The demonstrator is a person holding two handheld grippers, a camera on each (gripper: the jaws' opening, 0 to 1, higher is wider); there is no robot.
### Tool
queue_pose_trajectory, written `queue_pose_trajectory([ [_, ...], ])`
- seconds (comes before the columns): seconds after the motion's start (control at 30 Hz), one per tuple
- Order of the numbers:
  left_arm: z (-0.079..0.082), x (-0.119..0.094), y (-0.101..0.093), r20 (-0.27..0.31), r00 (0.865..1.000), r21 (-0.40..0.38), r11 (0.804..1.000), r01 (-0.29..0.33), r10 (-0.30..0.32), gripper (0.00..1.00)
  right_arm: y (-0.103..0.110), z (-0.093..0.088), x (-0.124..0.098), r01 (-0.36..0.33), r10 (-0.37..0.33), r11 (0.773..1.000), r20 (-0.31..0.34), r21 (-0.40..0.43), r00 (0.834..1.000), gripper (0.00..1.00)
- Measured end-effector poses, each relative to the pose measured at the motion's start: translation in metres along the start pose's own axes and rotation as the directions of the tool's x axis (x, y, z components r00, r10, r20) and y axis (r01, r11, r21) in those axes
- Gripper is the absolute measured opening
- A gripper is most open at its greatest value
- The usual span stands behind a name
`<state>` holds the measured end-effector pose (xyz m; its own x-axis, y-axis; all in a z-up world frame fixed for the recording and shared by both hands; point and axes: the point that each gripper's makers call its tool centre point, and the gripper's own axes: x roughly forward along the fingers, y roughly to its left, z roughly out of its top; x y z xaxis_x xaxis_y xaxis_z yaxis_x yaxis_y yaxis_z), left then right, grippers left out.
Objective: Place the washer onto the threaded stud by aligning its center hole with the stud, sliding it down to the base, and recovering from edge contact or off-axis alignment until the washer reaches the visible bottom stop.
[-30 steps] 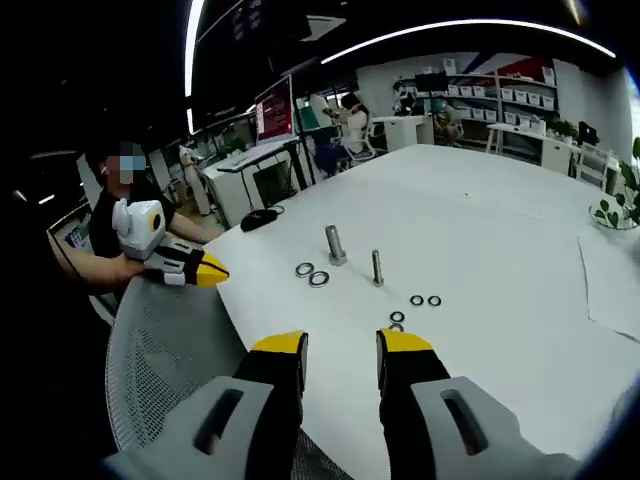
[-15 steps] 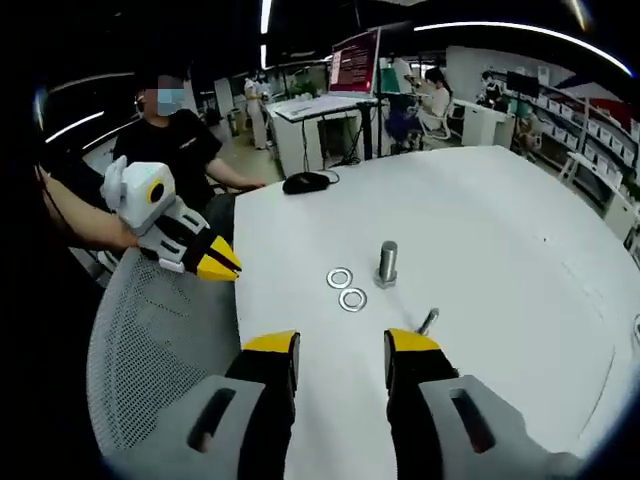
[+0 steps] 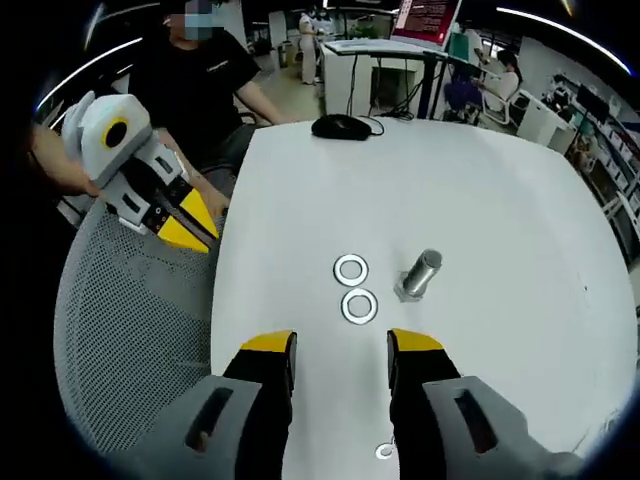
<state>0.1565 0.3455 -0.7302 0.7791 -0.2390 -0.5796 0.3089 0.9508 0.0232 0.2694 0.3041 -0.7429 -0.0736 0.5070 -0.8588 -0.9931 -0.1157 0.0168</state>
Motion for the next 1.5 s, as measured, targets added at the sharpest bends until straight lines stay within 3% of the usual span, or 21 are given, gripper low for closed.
queue_pose_trajectory([
  [0.27, -0.001, 0.0, 0.001, -0.002, 1.0, -0.002, 1.0, -0.007, 0.007, 0.03, -0.004, 0.001, 0.024, -0.036, 0.029, 0.996, -0.081, -0.082, 0.996, 0.39],
  [0.63, -0.001, 0.0, 0.002, -0.003, 1.0, -0.005, 1.0, -0.012, 0.012, 0.03, -0.008, -0.007, 0.043, -0.085, 0.072, 0.994, -0.158, -0.074, 0.985, 0.41],
  [0.97, -0.001, 0.001, 0.003, -0.002, 1.0, -0.009, 1.0, -0.016, 0.016, 0.03, -0.006, -0.012, 0.059, -0.113, 0.072, 0.979, -0.235, -0.167, 0.969, 0.42],
  [1.17, -0.001, 0.001, 0.004, -0.002, 1.0, -0.009, 1.0, -0.019, 0.019, 0.03, -0.014, -0.008, 0.061, -0.108, 0.056, 0.972, -0.244, -0.208, 0.968, 0.34],
  [1.23, -0.001, 0.001, 0.004, -0.001, 1.0, -0.01, 1.0, -0.02, 0.02, 0.02, -0.013, -0.008, 0.061, -0.128, 0.056, 0.959, -0.272, -0.254, 0.961, 0.34],
  [1.4, -0.001, 0.001, 0.005, 0.0, 1.0, -0.011, 1.0, -0.021, 0.021, 0.02, -0.017, -0.007, 0.067, -0.135, 0.052, 0.956, -0.3, -0.262, 0.953, 0.24],
  [1.5, -0.001, 0.001, 0.004, 0.0, 1.0, -0.011, 1.0, -0.021, 0.021, 0.02, -0.014, -0.008, 0.064, -0.131, 0.043, 0.955, -0.315, -0.265, 0.948, 0.24],
])
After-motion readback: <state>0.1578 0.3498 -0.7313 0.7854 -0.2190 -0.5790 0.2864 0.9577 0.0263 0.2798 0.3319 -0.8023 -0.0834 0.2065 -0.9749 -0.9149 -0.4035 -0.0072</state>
